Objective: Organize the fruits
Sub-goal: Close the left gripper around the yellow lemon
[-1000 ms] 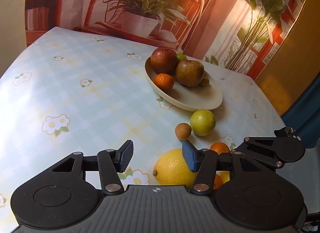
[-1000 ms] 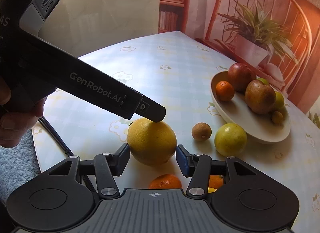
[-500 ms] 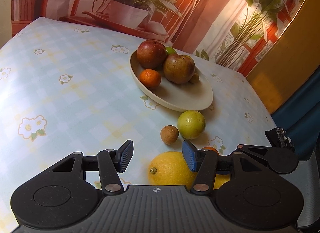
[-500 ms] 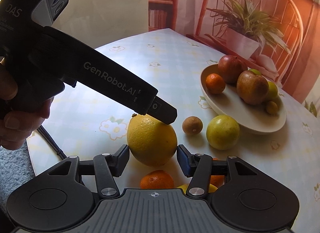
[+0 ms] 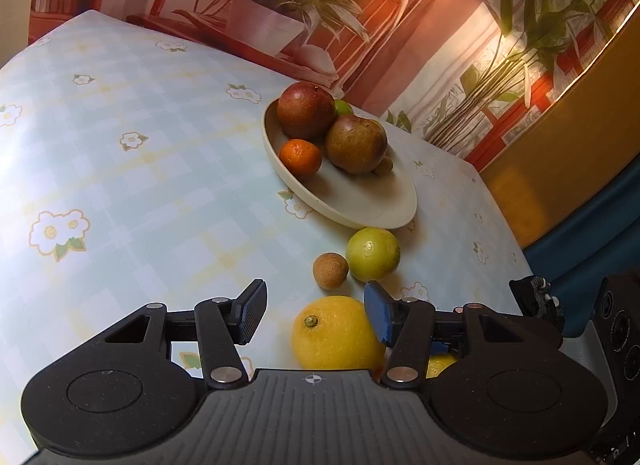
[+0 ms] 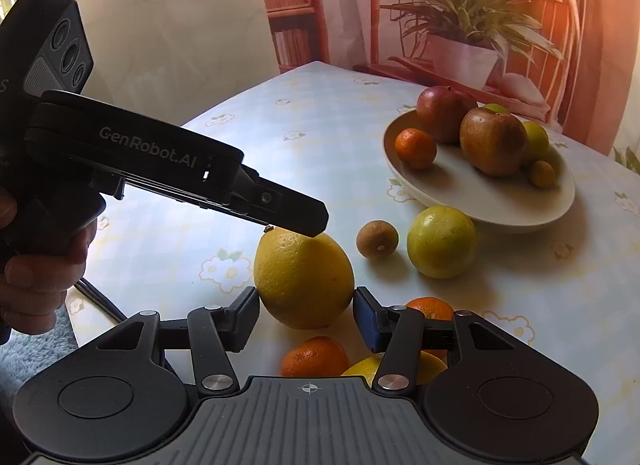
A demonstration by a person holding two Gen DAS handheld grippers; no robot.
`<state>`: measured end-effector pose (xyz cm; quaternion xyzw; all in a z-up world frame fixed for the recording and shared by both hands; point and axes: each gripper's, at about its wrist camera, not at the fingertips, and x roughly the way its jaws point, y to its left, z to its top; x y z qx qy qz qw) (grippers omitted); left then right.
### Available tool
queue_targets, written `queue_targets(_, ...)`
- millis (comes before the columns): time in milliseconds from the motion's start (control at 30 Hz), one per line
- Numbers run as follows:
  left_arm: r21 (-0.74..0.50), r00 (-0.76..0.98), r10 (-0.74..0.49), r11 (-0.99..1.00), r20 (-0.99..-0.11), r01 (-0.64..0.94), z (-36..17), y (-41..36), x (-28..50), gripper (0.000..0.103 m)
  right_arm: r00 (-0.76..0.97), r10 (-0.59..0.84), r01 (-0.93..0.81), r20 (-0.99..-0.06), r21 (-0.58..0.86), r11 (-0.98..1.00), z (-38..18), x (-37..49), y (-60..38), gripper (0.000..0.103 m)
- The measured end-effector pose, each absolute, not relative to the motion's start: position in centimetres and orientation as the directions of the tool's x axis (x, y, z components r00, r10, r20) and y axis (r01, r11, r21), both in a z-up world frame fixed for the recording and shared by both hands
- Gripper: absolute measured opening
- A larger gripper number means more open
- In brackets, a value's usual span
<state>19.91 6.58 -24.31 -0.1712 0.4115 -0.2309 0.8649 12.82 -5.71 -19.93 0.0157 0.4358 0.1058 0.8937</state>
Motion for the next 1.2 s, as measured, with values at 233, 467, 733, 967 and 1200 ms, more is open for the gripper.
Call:
queue_targets(233,-0.542,0.521,-0.583,0.802,-0.623,0.250,-24.8,6.8,19.4,0.056,0.600,0.209,-0.168,-0.772,0.134,0.977,-20.0,12.9,-5.9,0.048)
queue_targets(467,-0.597,0.492,-0.629,0.764,-0.602,0.245,-25.5,6.6,20.0,0.047,0.601,0.202,-0.157,-0.773,0.133,0.979,-20.0,12.9,-5.9,0.048)
queue_targets(733,-0.554,0.504,-0.605,0.788,-0.617,0.267,-25.1,5.4,21.1,0.047,0.604,0.151,-0.167,-0.782,0.061,0.984,-19.8,12.8,-5.4,0.048)
queue_targets(967,-0.538,0.500,-0.599,0.796,-0.626,0.279,-25.2,4.6,22.4,0.047,0.601,0.154,-0.148,-0.784,0.080,0.986,-20.1,13.3,-6.4,0.047)
queue_targets(1200,-0.534,0.503,-0.606,0.791,-0.616,0.299,-25.5,4.4,22.6,0.048,0.595,0.175,-0.152,-0.785,0.104,0.983,-20.4,13.5,-6.7,0.046)
